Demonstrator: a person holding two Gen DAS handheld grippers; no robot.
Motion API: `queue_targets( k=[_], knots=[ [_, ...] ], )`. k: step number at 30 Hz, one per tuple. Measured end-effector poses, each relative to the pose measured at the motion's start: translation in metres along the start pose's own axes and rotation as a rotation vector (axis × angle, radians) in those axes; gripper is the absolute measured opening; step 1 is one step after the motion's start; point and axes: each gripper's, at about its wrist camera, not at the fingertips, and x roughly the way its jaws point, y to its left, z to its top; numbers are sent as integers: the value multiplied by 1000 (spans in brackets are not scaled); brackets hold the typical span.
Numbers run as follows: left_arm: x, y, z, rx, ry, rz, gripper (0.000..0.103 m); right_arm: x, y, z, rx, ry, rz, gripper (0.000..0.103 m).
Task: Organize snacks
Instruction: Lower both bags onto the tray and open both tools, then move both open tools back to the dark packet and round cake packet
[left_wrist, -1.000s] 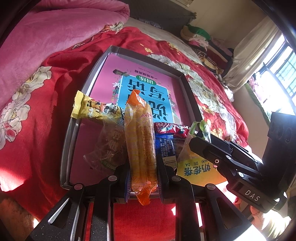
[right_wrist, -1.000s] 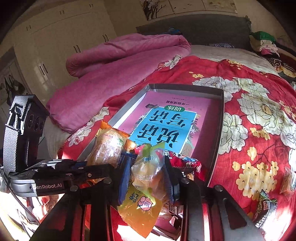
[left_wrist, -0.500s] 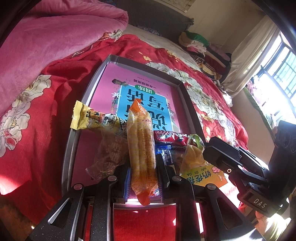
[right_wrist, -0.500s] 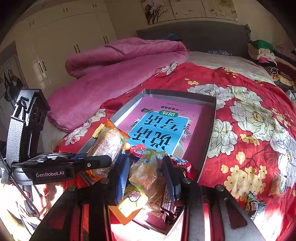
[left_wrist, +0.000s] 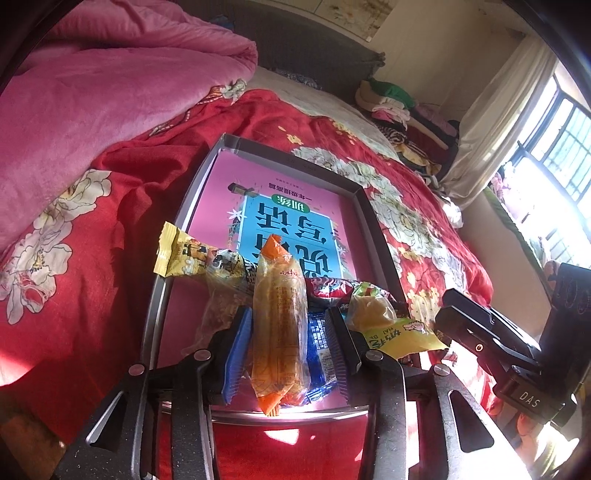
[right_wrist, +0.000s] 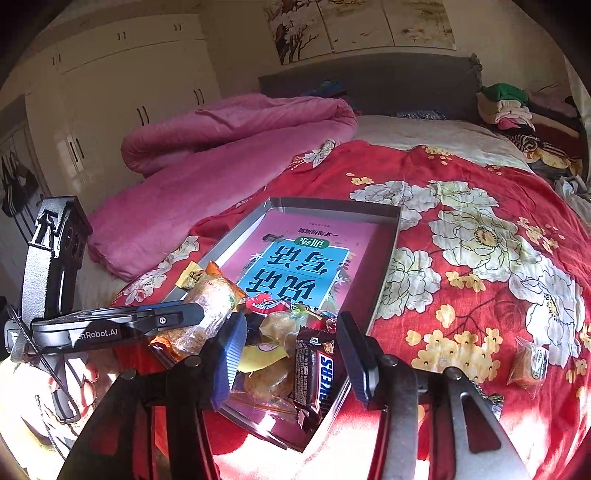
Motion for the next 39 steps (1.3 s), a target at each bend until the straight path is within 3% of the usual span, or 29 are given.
queue_targets(
  k=[15, 18, 39],
  knots=[
    [-23, 3, 9, -32, -75, 19, 51, -32, -40, 2, 63, -45, -86, 59],
    [-27, -3, 11, -25, -83, 16, 61, -41, -51, 2, 71, -53, -105, 62],
    [-34, -71, 5, 94, -61, -48, 63, -95, -126, -6, 184, -95, -257, 66]
  ],
)
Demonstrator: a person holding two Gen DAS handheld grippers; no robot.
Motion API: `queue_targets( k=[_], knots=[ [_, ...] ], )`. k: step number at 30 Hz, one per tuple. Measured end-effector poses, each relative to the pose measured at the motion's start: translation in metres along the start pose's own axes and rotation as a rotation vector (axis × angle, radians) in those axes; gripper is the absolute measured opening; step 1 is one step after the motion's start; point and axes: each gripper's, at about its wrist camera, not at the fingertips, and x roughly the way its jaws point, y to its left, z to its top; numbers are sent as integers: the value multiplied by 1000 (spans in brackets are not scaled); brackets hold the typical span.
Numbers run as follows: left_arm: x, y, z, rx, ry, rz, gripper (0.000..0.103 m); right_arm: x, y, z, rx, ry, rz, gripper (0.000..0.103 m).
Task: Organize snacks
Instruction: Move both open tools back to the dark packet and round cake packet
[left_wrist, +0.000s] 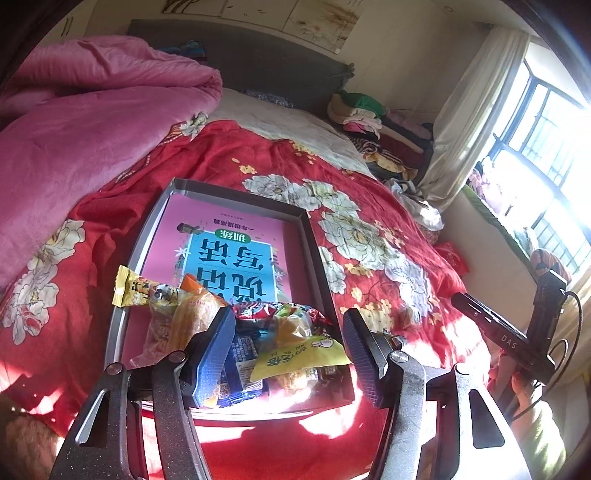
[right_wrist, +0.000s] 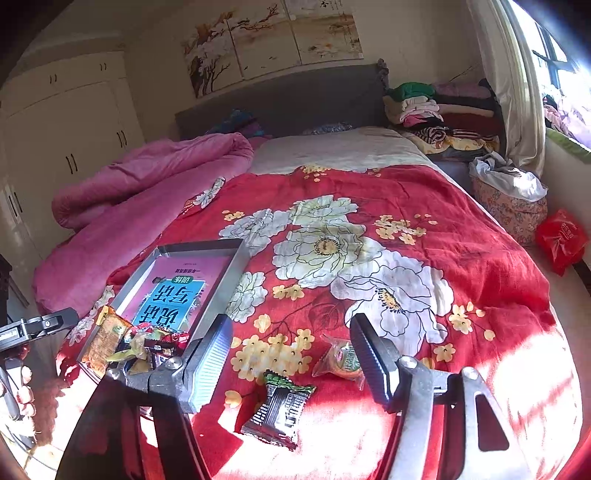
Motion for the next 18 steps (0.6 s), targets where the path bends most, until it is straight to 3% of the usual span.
queue_targets(
  k=[18],
  knots=[
    [46, -108, -21, 224, 126, -66, 63, 18, -40, -12, 109, 89, 3, 66]
  ],
)
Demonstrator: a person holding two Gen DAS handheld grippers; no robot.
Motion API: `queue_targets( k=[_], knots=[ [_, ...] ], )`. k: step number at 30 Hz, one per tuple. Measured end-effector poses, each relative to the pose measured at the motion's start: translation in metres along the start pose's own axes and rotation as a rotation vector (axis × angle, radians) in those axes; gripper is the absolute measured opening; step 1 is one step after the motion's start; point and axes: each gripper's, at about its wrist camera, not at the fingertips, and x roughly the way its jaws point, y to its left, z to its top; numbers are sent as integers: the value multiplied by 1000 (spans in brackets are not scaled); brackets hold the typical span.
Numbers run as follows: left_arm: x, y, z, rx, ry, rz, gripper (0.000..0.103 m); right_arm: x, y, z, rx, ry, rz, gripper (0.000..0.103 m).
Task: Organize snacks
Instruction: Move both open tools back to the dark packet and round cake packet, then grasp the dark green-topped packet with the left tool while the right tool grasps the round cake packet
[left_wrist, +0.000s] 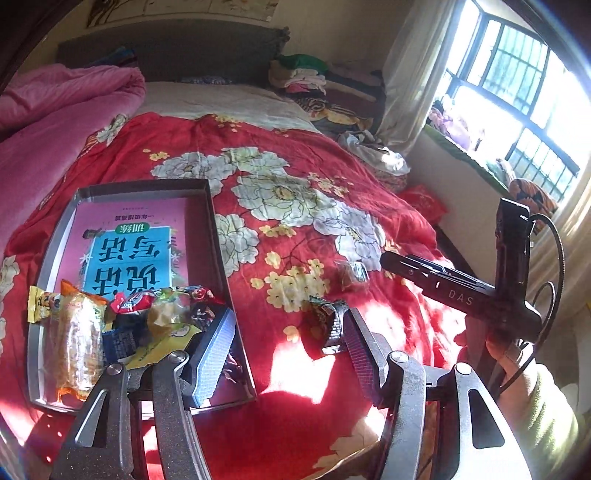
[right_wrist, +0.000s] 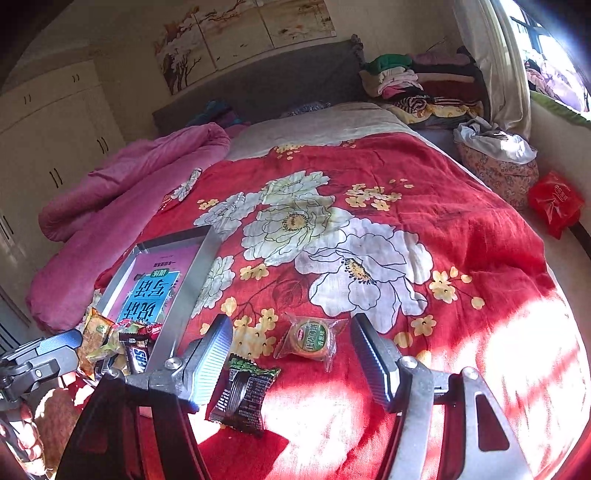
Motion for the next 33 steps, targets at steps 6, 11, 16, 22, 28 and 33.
queue_targets(
  k=[6, 11, 16, 22, 28, 33],
  knots=[
    [30, -25, -3, 44, 67, -26, 63, 19, -8, -7, 26, 66, 5, 66],
    [48, -37, -8, 73, 109, -38, 63, 36, -9, -9, 20, 107, 1, 66],
    [62, -38, -12, 76, 141, -42, 63, 53, -8, -8, 15, 132, -5, 66],
    [75, -37, -13, 64, 171, -55, 63, 65, -12, -7, 23, 149, -2, 66],
    [89, -38, -13, 57, 193, -57, 63, 79, -13, -10, 17, 177, -13, 61],
    [102, -38, -12, 36, 217, -60, 63, 85, -17, -12, 16, 175, -19, 52]
  ],
)
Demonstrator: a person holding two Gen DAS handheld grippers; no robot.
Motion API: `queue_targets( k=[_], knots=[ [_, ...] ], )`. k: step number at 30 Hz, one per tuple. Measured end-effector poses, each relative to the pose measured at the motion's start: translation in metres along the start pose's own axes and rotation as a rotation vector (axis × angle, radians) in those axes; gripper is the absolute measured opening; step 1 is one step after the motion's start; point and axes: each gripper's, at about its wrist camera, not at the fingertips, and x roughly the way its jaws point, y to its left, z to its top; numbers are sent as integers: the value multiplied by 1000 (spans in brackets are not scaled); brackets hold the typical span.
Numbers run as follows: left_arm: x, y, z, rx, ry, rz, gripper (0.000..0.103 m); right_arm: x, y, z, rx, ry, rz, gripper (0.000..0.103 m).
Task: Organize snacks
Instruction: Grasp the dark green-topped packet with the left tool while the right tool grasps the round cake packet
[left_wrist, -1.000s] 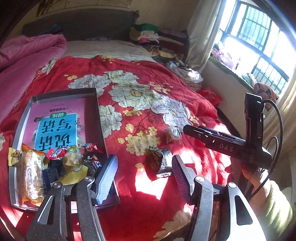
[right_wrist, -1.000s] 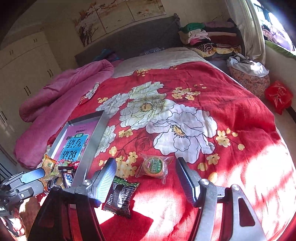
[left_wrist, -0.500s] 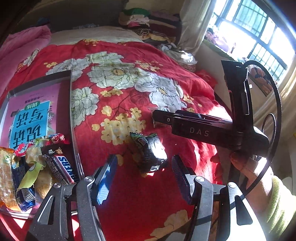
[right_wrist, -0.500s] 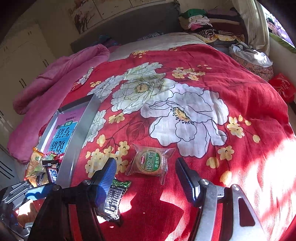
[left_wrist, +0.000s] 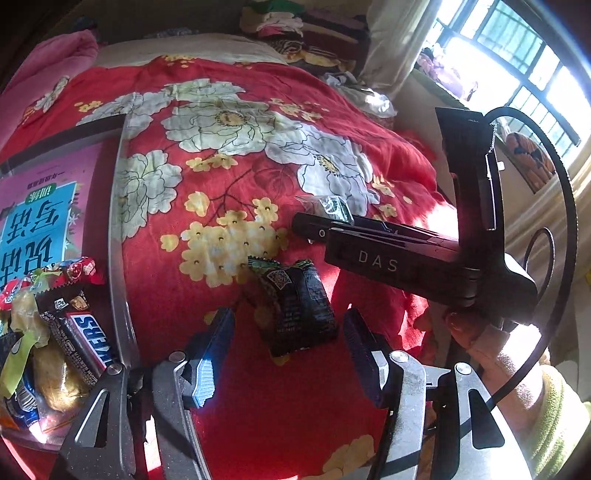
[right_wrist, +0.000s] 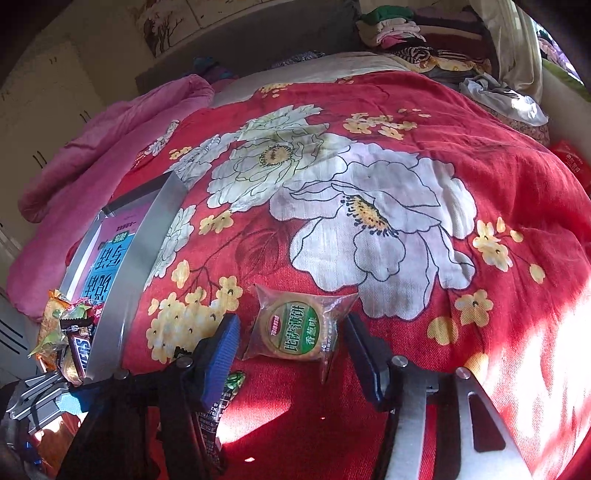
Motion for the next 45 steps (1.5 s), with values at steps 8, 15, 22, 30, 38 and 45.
queue_targets(
  k=[8, 15, 22, 30, 38, 45],
  knots=[
    [20, -12, 7, 5, 33, -18, 63, -10, -18, 2, 76, -35, 27, 47],
    [39, -25, 11, 22, 52, 34, 62, -22, -32, 4, 135, -66, 54, 47],
    [44, -21, 14, 13, 58, 66, 39, -28, -31, 5, 135, -82, 75, 47],
    [15, -11, 19, -10, -13, 34, 35, -36, -22, 8, 107, -110, 103, 47],
    [-23, 8, 20, -39, -89, 63, 35, -45, -9, 11, 72, -140, 129, 47],
    [-60, 37, 17, -83, -159, 99, 35, -51, 18, 7, -4, -137, 151, 47]
  ],
)
